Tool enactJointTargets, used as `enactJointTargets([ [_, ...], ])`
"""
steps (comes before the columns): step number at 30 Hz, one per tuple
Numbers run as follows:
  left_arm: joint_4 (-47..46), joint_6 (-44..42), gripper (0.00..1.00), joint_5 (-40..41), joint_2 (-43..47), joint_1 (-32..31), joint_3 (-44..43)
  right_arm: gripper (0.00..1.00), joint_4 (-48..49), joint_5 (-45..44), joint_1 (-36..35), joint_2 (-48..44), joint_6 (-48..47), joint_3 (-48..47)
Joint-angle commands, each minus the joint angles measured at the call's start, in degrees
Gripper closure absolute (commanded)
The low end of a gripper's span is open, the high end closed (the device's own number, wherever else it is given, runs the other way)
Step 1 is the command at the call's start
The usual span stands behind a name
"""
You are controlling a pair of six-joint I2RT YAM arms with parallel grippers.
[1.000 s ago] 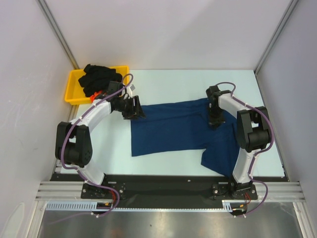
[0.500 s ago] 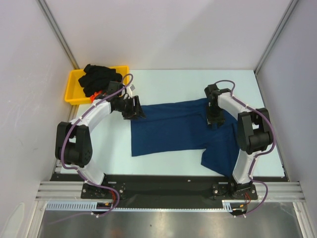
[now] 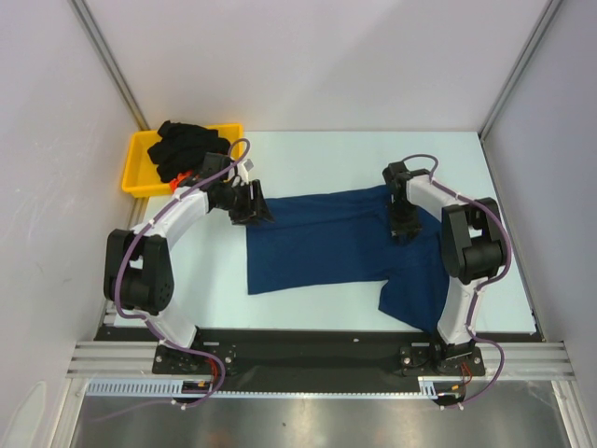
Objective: Fold and stack the t-shirts
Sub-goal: Fold the tshirt
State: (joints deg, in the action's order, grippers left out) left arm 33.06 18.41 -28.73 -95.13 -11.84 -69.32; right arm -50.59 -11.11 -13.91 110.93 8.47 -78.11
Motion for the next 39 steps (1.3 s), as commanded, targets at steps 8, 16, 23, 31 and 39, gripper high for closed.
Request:
enactJointTargets([
  [8, -1.7, -0.7, 0.41, -0.8, 1.4, 0.5, -0.1, 0.73, 1.1, -2.1, -0.1, 1.6, -1.1, -1.0],
  [16, -1.6, -0.8, 0.41, -1.0, 1.5, 0.5, 0.3, 0.91, 0.1, -1.5, -0.1, 2.1, -0.8, -2.4],
  [23, -1.8, -0.7, 0.41, -0.8, 1.5, 0.6, 0.6, 1.00, -5.0, -3.9, -0.9, -2.9, 0.7, -3.3],
  [31, -2.1, -0.4, 0.41, -0.8, 0.9, 0.6, 0.5, 1.00, -11.6, -1.0, -1.6, -3.9, 3.7, -4.3],
  [39, -3.3, 1.0, 0.41, -1.3, -0.1, 0.6, -0.3, 1.00, -12.1, 2.6, -2.1, -2.6, 12.7, -4.6],
])
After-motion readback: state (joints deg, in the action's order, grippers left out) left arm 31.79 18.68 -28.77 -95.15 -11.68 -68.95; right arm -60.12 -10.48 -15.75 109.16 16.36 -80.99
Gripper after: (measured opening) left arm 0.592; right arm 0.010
